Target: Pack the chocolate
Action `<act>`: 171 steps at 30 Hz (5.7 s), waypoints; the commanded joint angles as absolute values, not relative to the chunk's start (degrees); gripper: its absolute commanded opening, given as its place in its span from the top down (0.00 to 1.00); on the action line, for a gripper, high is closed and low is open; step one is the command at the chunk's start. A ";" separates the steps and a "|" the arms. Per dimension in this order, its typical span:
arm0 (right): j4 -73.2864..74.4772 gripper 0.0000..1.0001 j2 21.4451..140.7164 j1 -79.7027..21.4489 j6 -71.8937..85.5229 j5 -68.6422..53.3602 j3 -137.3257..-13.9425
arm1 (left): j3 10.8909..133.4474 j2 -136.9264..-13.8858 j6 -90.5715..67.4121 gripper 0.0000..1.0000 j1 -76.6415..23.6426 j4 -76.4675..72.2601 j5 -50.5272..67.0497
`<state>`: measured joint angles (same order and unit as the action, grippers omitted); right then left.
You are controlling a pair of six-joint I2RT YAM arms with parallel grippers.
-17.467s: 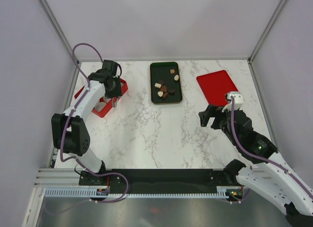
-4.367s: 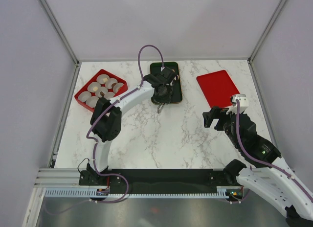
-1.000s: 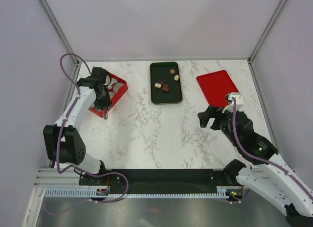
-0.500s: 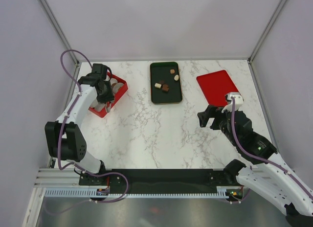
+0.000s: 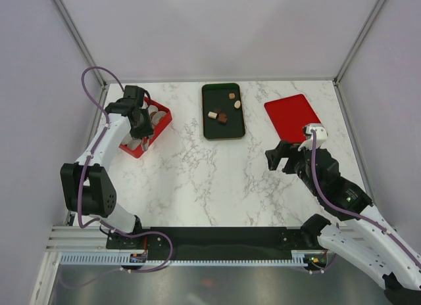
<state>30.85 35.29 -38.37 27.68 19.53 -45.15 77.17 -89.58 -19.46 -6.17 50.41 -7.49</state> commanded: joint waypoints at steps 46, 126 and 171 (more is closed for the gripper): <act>29.44 0.04 34.63 -38.41 28.56 18.72 -46.58 | 87.96 -85.17 -16.26 0.51 -6.76 54.32 -6.69; 32.08 0.04 29.62 -38.41 27.33 21.27 -45.09 | 95.10 -94.32 -22.94 0.62 -32.46 59.67 -14.94; 29.97 0.04 30.23 -38.41 25.40 19.95 -44.12 | 85.52 -93.34 -18.28 0.60 6.33 50.71 -19.86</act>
